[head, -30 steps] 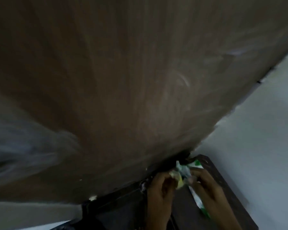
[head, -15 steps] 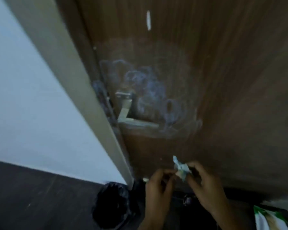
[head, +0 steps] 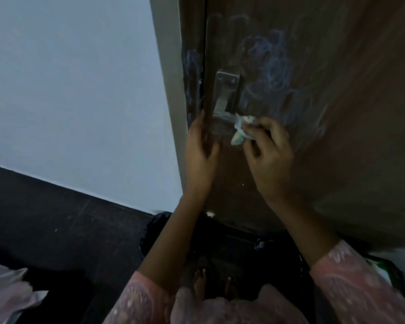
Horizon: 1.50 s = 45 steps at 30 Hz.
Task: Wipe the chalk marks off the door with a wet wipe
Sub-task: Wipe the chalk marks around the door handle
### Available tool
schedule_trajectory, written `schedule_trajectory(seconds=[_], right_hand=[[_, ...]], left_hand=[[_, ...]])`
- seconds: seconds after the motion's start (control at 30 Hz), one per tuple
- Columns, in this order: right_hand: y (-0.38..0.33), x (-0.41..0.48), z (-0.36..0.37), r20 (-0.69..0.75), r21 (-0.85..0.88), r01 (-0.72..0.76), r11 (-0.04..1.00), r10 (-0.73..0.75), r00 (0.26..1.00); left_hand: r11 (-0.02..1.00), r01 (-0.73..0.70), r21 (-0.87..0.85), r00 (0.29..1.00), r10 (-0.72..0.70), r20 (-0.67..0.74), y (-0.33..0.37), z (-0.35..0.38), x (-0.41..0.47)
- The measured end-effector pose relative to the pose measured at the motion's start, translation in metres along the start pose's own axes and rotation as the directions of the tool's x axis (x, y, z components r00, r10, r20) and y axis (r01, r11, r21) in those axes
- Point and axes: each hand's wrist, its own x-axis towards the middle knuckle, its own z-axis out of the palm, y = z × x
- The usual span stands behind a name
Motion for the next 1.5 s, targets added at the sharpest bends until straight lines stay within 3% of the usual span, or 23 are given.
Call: schedule_trajectory(seconds=[0.2,0.4,0.5,0.57,0.73,1.0,1.3,1.5], right_hand=[[-0.005,0.015,0.038,0.197,-0.097,0.183,0.978,-0.162,0.967],[-0.012,0.018,0.045,0.263,0.024,0.17,0.985,-0.17,0.95],[0.013,0.016,0.034,0.252,-0.2,0.381,0.903,-0.328,0.911],[0.033,0.01,0.021,0.202,-0.281,0.42,0.863,-0.374,0.905],[0.045,0.011,0.014,0.162,-0.211,0.48,0.851,-0.454,0.876],[0.012,0.027,0.036,0.323,-0.067,0.42,0.905,-0.379,0.867],[0.026,0.024,0.024,0.205,-0.068,0.347,0.936,-0.327,0.923],[-0.004,0.043,0.046,0.238,0.056,0.151,0.987,-0.16,0.958]], left_hand=[[1.0,-0.002,0.025,0.991,-0.002,0.131,0.007,0.0,0.023],[0.996,0.08,-0.038,0.993,-0.077,0.088,0.003,-0.001,0.025],[0.994,0.094,-0.048,0.991,-0.089,0.099,0.002,-0.001,0.025],[0.994,0.089,-0.061,0.992,-0.083,0.098,0.002,-0.002,0.025],[0.993,0.091,-0.071,0.991,-0.083,0.105,0.002,0.0,0.022],[0.998,0.056,-0.036,0.992,-0.052,0.118,0.001,-0.003,0.023],[1.0,0.018,0.005,0.984,-0.018,0.178,0.002,-0.008,0.024],[0.999,-0.014,0.032,0.986,0.008,0.167,0.0,-0.007,0.029]])
